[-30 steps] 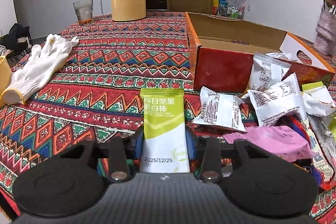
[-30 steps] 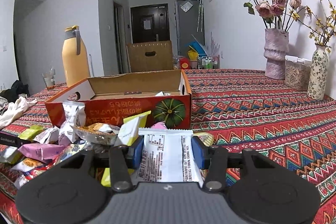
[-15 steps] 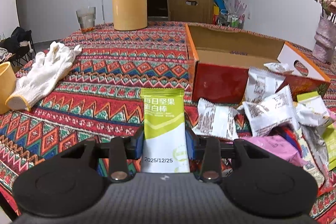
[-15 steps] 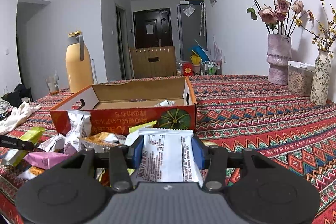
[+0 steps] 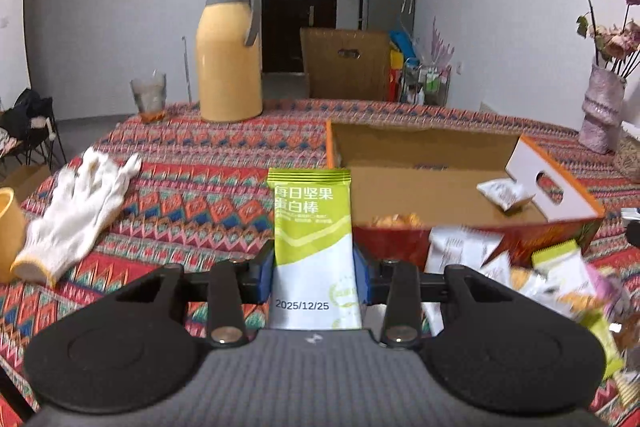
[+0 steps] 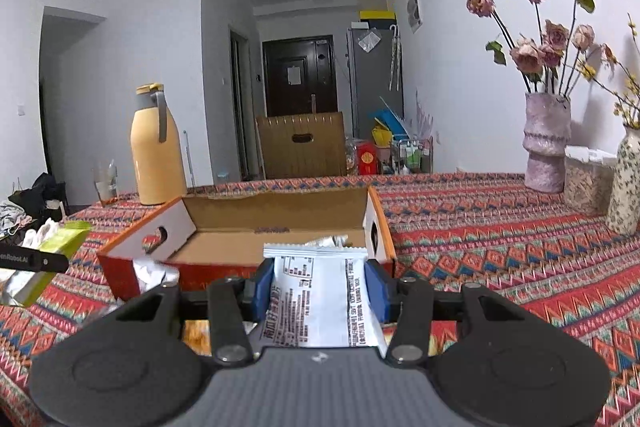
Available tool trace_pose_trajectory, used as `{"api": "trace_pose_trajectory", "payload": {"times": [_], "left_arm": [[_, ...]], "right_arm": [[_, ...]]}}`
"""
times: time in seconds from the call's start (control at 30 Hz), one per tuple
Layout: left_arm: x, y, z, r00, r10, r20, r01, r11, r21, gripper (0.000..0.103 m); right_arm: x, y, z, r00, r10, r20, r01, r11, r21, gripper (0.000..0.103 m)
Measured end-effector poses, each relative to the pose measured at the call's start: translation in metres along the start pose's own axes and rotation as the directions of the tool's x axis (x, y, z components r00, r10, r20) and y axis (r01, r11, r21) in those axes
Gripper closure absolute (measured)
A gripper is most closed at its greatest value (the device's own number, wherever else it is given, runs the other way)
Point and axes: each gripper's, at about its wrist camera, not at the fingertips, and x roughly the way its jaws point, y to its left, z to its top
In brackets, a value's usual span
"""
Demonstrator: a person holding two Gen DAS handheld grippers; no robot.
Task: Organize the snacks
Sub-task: 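Carry both packets into the box and open both grippers to drop them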
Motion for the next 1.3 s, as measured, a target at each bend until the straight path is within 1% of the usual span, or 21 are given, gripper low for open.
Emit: {"api": "trace_pose_trajectory", "payload": {"times": [0.3, 0.47, 0.6, 0.73, 0.93, 1.13, 1.3], "left_arm": [[0.014, -0.027, 0.041, 0.997, -0.03, 0.072, 0.029, 0.999, 0.018, 0.064], [0.033, -0.041, 0.059, 0.996, -0.041, 0.079, 0.04, 0.999, 0.017, 0.064], [0.053, -0.05, 0.07, 0.996, -0.044, 0.074, 0.043, 0.999, 0.017, 0.064], [0.073, -0.057, 0.075, 0.996, -0.053, 0.066, 0.052, 0.998, 0.021, 0.064], [0.099, -0.057, 0.072, 0.998, -0.053, 0.047, 0.053, 0.999, -0.001, 0.064], [0.122, -0.049, 0.064, 0.998, -0.056, -0.005, 0.056, 0.998, -0.019, 0.064], [0.123, -0.046, 0.06, 0.998, -0.067, -0.016, 0.067, 0.997, -0.027, 0.062]], "right_arm": [[0.038, 0.009, 0.037, 0.999, 0.013, 0.048, -0.012, 1.0, -0.026, 0.056], [0.069, 0.012, 0.056, 0.999, 0.024, 0.047, -0.023, 0.999, -0.031, 0.056], [0.096, 0.014, 0.066, 0.999, 0.032, 0.028, -0.031, 0.999, -0.027, 0.056], [0.121, 0.013, 0.064, 0.999, 0.037, -0.004, -0.037, 0.999, -0.014, 0.056], [0.148, 0.009, 0.05, 0.998, 0.026, -0.053, -0.027, 1.0, -0.007, 0.056], [0.159, 0.007, 0.043, 0.996, 0.008, -0.085, -0.009, 1.0, -0.012, 0.056], [0.158, 0.01, 0.043, 0.996, 0.001, -0.092, -0.003, 1.0, -0.02, 0.055]]}}
